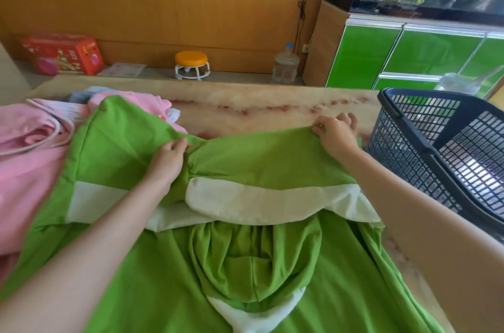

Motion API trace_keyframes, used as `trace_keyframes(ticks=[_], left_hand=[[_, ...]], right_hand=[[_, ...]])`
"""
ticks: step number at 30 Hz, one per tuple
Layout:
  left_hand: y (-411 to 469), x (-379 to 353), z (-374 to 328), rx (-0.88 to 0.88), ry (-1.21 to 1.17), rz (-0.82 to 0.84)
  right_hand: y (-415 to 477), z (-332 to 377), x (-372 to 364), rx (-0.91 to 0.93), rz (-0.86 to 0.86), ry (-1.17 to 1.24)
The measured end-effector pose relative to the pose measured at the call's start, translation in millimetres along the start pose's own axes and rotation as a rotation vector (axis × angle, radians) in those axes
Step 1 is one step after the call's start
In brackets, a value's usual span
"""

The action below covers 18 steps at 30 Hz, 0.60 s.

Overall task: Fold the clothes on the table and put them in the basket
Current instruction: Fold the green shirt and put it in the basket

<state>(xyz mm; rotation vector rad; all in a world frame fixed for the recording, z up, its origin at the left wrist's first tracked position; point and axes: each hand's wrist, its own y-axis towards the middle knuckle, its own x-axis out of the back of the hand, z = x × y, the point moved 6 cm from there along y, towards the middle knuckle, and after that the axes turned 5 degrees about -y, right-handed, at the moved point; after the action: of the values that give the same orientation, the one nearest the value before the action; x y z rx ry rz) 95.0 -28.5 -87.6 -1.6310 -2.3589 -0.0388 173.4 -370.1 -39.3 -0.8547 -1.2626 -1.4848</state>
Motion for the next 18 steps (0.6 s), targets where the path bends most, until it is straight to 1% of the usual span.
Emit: trace_keyframes(ticks=[2, 3, 4, 6, 9, 13, 16, 18], left_hand=[[0.3, -8.4, 4.8, 0.132, 0.013, 0.151], [-1.4, -12.4, 5.9, 0.130, 0.071, 0.214], [-2.1, -15.0, 5.9, 0.087, 0.158, 0.246], [-0.6, -14.4, 1.9, -0.023, 0.281, 0.207], [7.4, -5.4, -6.9, -0.136, 0.299, 0.094], [15.7, 1.5, -7.7, -0.159, 0.199, 0.102], [18.1, 9.1, -0.1, -0.132, 0.168, 0.109], [18.8, 15.7, 1.1, -0.123, 0.153, 0.085]], right_hand=[[-2.3, -2.1, -16.4, -0.025, 0.032, -0.053], [-2.5, -4.1, -24.3, -0.033, 0.051, -0.073], [-2.8, -6.5, -30.8, -0.039, 0.072, -0.086], [-3.1, -11.4, -38.5, -0.051, 0.103, -0.094], [-3.9, -16.1, -38.9, -0.051, 0.099, -0.119], [-3.2, -13.4, -34.4, -0.041, 0.066, -0.074], [-3.0, -10.2, -37.5, -0.060, 0.088, -0.069], [-4.8, -8.6, -40.6, -0.066, 0.101, -0.070]])
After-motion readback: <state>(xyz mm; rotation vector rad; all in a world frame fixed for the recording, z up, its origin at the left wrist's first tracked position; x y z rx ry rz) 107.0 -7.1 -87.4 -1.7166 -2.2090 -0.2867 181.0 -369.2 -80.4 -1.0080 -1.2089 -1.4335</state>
